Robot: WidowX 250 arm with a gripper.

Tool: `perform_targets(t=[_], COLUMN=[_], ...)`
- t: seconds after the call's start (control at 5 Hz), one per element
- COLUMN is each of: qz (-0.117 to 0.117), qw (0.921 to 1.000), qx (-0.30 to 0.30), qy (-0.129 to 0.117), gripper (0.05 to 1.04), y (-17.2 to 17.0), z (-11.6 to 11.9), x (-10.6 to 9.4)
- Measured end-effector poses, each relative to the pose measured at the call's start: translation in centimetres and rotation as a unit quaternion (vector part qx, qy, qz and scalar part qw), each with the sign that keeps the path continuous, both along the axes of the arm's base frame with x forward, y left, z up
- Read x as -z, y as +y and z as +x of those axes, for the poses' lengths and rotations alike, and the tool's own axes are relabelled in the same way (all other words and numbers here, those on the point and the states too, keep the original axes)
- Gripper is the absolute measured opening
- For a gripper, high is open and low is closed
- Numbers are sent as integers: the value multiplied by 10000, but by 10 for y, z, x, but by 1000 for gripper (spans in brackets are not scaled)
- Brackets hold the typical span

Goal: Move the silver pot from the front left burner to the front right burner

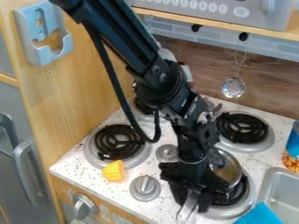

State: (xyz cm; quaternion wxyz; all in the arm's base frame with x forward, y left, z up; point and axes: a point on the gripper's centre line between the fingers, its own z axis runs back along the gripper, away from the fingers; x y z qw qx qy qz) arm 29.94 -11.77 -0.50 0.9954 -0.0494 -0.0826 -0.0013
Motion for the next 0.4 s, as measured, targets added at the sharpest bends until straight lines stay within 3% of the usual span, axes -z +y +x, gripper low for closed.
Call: perform_targets(t=[0.2, 0.4], qz=[-21, -58], qw=[10000, 9999], qx=[-34, -16], qy=[-57, -150], gripper=[1005, 1007], y=[2, 3], z=[-4, -6], x=[-2, -12])
